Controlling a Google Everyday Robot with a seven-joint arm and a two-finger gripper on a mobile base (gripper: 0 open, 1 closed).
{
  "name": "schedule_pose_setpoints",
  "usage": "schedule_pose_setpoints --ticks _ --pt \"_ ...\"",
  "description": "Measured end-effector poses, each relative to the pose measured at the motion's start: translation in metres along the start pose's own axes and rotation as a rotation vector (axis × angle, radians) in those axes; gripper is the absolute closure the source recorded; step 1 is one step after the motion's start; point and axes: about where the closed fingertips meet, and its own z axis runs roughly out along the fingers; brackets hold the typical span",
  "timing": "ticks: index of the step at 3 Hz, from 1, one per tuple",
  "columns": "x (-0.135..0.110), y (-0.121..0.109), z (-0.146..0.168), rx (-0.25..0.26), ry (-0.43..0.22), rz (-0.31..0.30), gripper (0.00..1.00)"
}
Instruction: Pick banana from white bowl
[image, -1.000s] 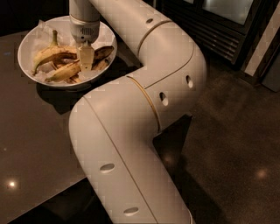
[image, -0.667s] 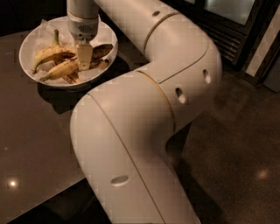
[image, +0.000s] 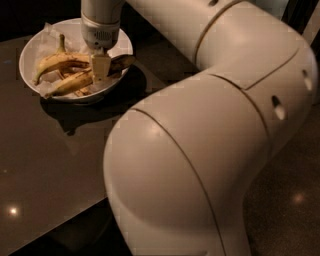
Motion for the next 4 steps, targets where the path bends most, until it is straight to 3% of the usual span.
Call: schedule_pose_setpoints --ticks 1,3,4 --pt "-0.011 0.003 -0.003 0.023 0.001 -0.007 1.00" --pt "-0.020 0.055 -0.051 0.145 -0.025 0.078 1.00" --pt "-0.018 0.063 -0.054 0.149 -0.028 0.093 1.00"
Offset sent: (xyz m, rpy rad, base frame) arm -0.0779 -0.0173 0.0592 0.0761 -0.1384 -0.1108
